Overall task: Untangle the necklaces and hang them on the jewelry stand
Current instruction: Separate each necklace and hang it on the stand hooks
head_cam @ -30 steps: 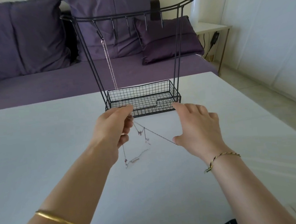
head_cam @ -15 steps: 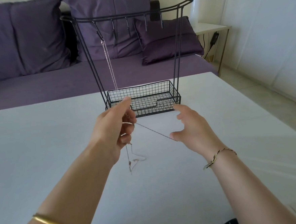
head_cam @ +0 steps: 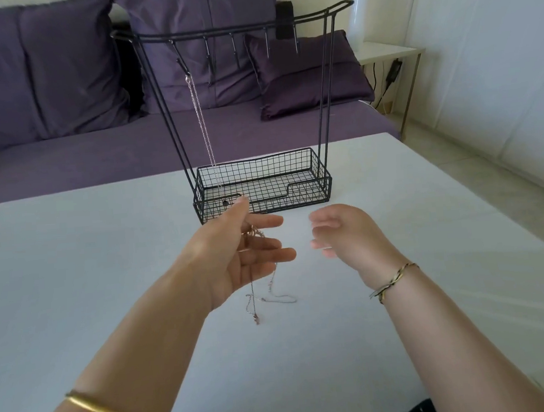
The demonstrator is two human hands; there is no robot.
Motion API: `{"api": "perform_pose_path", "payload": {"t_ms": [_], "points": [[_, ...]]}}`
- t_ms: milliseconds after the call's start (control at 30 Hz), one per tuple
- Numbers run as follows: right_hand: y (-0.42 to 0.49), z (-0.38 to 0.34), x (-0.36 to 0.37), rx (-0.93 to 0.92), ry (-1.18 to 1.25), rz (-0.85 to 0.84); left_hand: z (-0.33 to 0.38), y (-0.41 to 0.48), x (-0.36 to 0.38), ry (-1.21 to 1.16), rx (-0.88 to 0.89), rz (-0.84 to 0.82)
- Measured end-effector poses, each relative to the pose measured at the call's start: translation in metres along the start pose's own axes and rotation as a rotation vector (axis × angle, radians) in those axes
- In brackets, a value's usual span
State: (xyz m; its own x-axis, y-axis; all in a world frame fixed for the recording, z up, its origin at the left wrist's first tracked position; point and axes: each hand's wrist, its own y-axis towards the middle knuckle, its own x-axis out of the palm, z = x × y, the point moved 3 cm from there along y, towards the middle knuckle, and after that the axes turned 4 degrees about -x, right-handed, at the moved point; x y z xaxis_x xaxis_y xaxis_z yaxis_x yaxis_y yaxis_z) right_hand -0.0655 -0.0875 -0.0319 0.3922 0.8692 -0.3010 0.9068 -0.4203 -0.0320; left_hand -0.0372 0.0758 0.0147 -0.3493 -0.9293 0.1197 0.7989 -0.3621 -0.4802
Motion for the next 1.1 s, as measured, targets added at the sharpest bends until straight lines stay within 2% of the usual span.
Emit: {"api": "perform_pose_path", "payload": {"t_ms": [100, 167, 300, 433, 733, 900, 967, 1100], "points": [[-0.014, -0.024, 0.000, -0.127, 0.207, 0.064, 0.000, -0.001, 0.002, -0.121, -0.023, -0.029], [-0.025, -0.038, -0.002, -0.255, 0.185, 0.129, 0.001, -0.001, 0.003, -0.179, -0.025, -0.033], [-0.045, -0.047, 0.010, -0.365, -0.094, 0.081, 0.002, 0.000, 0.005, -0.224, 0.027, -0.057], [-0.049, -0.046, 0.023, -0.471, -0.470, 0.141, 0.002, -0.003, 0.012, -0.218, 0.063, -0.096], [-0.051, -0.049, 0.024, -0.546, -0.621, 0.162, 0.001, -0.004, 0.019, -0.179, 0.072, -0.089], [-0.052, -0.048, 0.015, -0.501, -0.534, 0.153, 0.001, 0.001, 0.016, -0.125, 0.080, -0.083], [-0.050, -0.047, 0.012, -0.437, -0.366, 0.143, 0.000, 0.002, 0.015, -0.101, 0.085, -0.077], [-0.044, -0.045, 0.007, -0.243, 0.135, 0.093, 0.001, 0.004, 0.014, -0.083, 0.100, -0.068]]}}
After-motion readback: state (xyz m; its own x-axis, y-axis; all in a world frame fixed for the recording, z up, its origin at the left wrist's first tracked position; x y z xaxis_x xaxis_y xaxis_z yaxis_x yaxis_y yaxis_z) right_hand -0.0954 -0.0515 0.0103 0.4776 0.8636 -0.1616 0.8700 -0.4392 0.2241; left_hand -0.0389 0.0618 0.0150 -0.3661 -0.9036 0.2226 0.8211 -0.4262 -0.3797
